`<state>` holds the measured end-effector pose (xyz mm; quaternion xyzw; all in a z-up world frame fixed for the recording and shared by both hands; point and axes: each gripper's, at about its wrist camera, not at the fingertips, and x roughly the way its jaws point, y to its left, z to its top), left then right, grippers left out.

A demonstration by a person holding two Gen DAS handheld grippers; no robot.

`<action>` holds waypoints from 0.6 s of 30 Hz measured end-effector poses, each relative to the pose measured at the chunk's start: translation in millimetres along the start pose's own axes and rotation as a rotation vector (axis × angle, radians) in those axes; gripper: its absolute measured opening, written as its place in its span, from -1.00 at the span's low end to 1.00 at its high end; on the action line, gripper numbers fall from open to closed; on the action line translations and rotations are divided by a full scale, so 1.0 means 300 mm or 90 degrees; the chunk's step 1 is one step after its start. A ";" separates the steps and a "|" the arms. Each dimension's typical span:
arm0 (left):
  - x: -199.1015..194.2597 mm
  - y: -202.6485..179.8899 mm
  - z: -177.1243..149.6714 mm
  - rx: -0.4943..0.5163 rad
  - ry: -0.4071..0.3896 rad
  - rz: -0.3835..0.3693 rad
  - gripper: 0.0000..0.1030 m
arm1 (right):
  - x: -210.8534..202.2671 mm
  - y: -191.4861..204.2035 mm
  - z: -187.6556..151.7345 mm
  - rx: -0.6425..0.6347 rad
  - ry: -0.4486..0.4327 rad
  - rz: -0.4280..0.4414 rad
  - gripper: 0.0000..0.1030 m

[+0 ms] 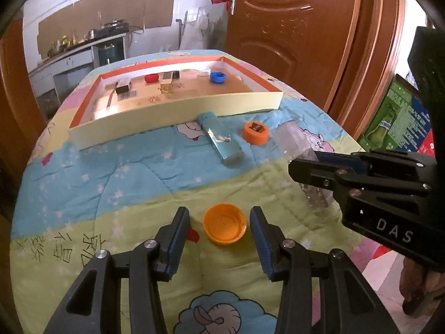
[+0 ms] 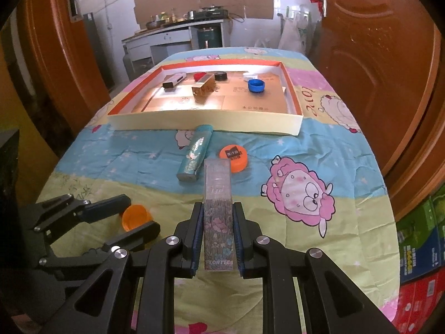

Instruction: Organize rigid objects

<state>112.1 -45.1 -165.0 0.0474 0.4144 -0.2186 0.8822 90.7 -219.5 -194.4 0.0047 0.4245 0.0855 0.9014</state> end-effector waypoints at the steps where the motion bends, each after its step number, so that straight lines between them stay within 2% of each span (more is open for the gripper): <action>1: -0.001 0.003 -0.001 -0.004 -0.003 0.004 -0.30 | 0.001 0.000 -0.001 0.000 0.000 0.001 -0.61; 3: -0.005 0.015 -0.001 -0.013 -0.005 0.008 -0.41 | 0.002 0.000 -0.002 -0.001 0.000 0.000 -0.61; 18: -0.062 0.073 0.043 -0.057 -0.023 0.005 -0.41 | -0.001 0.006 0.012 0.001 -0.008 0.009 -0.61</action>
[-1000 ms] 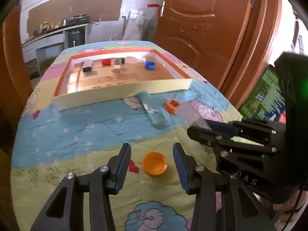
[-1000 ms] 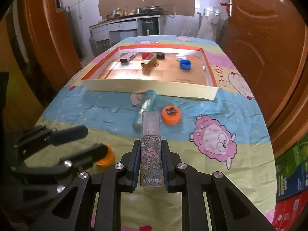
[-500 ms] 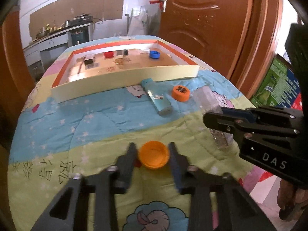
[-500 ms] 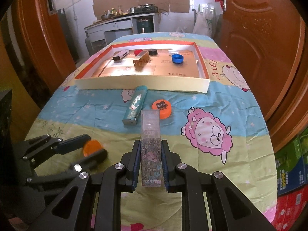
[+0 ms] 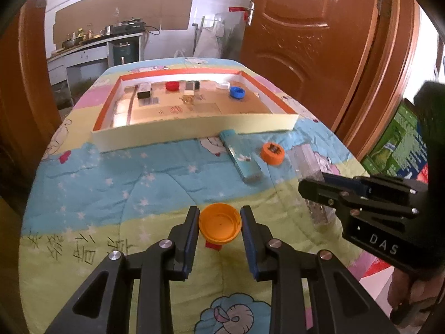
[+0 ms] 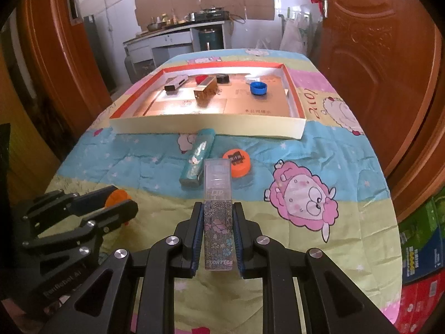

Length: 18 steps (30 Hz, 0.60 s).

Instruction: Organize rigid objects

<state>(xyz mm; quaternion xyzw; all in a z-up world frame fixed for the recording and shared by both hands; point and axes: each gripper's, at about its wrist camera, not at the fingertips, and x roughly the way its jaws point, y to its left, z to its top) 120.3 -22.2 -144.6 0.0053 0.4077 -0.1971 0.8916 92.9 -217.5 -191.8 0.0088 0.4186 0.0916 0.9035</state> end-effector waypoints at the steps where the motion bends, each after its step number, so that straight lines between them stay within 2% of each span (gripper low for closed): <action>1: -0.003 0.005 0.006 -0.005 -0.002 -0.001 -0.41 | -0.002 0.000 0.005 0.000 -0.002 0.001 -0.61; 18: -0.012 0.061 0.093 -0.029 -0.016 0.026 -0.41 | 0.003 0.011 0.086 -0.012 -0.012 0.021 -0.61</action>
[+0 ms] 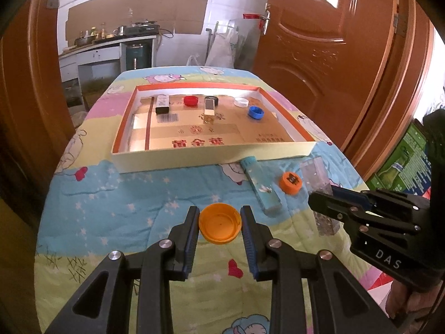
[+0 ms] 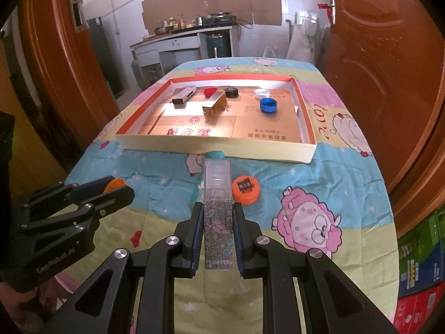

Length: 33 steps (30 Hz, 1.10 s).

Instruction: Organize rigid objects

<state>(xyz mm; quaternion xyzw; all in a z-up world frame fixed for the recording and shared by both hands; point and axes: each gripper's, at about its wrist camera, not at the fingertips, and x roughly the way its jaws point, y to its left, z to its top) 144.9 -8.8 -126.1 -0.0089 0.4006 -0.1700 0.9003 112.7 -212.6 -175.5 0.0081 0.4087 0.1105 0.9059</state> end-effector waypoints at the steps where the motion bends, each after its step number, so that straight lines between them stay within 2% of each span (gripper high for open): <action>1: 0.001 0.002 0.004 -0.001 -0.001 0.002 -0.41 | 0.001 0.000 0.004 0.000 0.000 0.001 -0.61; 33: 0.094 0.073 0.183 -0.034 -0.003 0.024 -0.41 | 0.085 -0.031 0.178 -0.013 -0.002 0.031 -0.61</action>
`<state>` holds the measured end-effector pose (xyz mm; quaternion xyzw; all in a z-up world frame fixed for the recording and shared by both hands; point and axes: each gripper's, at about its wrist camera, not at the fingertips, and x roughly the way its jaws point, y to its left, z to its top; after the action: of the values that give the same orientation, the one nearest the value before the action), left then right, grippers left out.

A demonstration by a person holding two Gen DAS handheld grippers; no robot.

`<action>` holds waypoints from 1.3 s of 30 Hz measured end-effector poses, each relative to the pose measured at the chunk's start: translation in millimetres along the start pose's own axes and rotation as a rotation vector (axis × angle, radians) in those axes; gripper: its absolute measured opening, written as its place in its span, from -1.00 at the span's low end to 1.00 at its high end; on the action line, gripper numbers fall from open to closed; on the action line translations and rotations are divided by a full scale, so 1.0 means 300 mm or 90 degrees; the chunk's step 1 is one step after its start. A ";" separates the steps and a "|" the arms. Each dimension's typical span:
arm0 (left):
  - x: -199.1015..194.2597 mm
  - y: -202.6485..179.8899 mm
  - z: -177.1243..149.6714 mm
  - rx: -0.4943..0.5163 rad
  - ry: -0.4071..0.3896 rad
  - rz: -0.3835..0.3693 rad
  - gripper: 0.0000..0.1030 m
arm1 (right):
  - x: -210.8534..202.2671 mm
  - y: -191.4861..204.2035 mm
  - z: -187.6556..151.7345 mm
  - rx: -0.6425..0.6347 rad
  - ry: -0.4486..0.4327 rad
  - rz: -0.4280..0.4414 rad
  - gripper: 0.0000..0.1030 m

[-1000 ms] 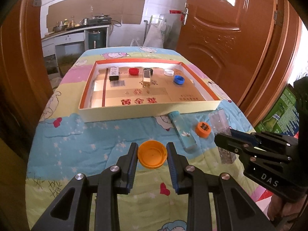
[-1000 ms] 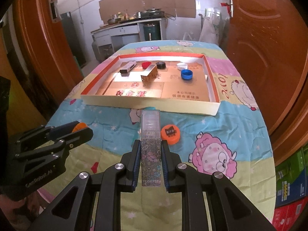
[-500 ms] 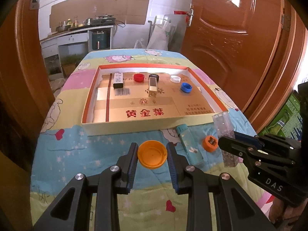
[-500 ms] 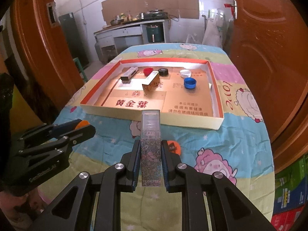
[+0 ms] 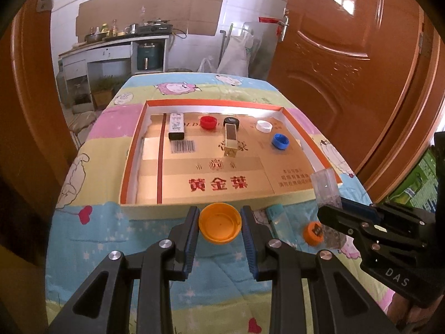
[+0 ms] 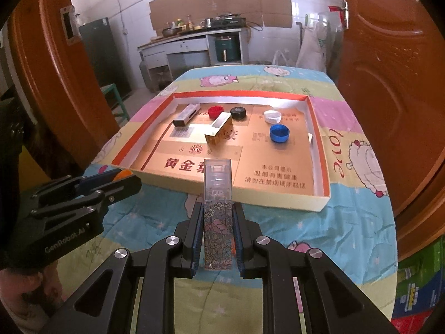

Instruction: Organize rigid objects

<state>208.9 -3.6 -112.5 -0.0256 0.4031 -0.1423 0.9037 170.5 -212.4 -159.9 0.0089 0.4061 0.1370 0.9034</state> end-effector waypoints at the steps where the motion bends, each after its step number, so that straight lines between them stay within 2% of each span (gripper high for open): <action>1: 0.005 0.004 0.007 -0.001 0.000 0.000 -0.41 | 0.000 0.000 -0.001 0.000 0.000 0.000 -0.61; 17: 0.102 0.034 0.118 -0.011 0.003 0.007 -0.41 | 0.069 -0.041 0.123 0.006 -0.006 0.011 -0.61; 30: 0.200 0.041 0.228 0.003 -0.004 0.018 -0.41 | 0.170 -0.071 0.234 0.000 -0.023 0.025 -0.61; 39: 0.284 0.051 0.284 0.001 0.010 0.020 -0.41 | 0.261 -0.118 0.278 0.016 -0.013 0.027 -0.61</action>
<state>329.5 -18.3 -119.0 -0.0172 0.4104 -0.1287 0.9026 289.8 -218.6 -165.7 0.0305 0.3983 0.1507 0.9043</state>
